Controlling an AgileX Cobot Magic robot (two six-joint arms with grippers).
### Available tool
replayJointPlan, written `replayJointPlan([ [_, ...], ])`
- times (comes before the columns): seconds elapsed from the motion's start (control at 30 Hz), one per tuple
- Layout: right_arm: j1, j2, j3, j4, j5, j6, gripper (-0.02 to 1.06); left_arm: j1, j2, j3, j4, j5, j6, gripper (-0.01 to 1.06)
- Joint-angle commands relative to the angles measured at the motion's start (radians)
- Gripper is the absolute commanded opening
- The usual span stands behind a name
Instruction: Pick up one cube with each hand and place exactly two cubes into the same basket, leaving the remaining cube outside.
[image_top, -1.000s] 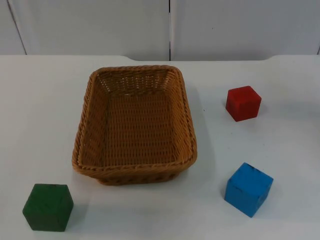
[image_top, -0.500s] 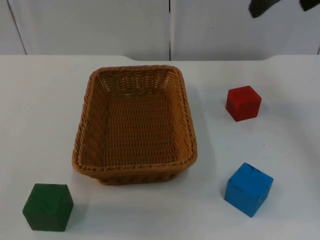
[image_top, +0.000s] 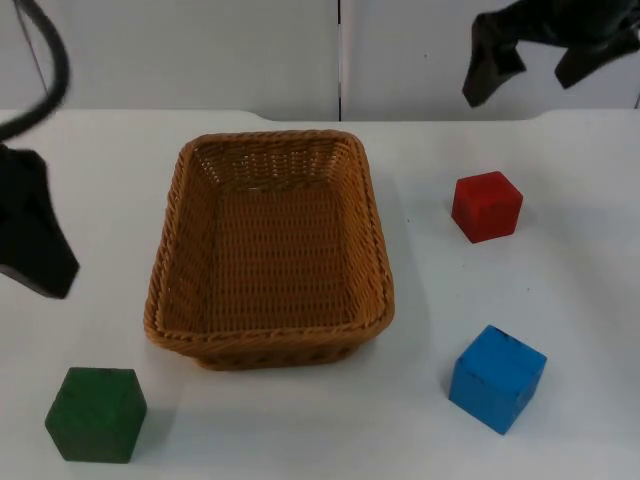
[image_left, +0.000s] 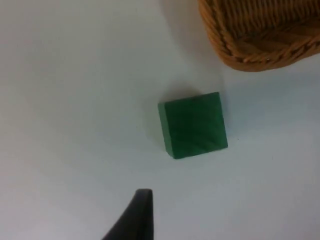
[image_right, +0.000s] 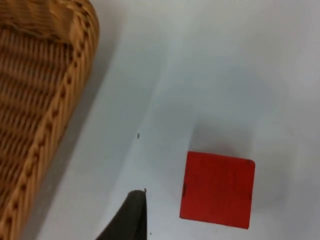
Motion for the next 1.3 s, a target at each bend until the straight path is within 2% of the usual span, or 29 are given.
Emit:
replayJointPlan([
  [0.0,0.005,0.014,-0.007,-0.008,-0.022,0.008,1.05,-0.040,0.025,0.003,0.041,-0.051,-0.061,1.05],
  [0.1,0.005,0.051,-0.018,-0.008,-0.029,0.008,1.05,-0.110,0.089,0.003,0.119,-0.090,-0.155,1.05],
  [0.23,0.005,0.086,-0.045,-0.015,-0.031,0.033,1.05,-0.134,0.143,0.012,0.146,-0.139,-0.185,1.05],
  [0.57,0.005,0.149,-0.067,-0.024,-0.043,0.035,1.05,-0.113,0.251,0.080,0.140,-0.307,-0.208,1.05],
  [0.77,0.005,0.171,-0.067,-0.037,-0.061,0.035,1.05,-0.070,0.302,0.096,0.143,-0.345,-0.208,1.05],
  [1.07,0.006,0.226,-0.067,-0.037,-0.068,0.035,1.05,-0.070,0.436,0.098,0.141,-0.409,-0.208,1.05],
  [1.27,0.008,0.232,-0.063,-0.033,-0.086,0.035,1.05,-0.070,0.495,0.138,0.121,-0.510,-0.204,1.05],
])
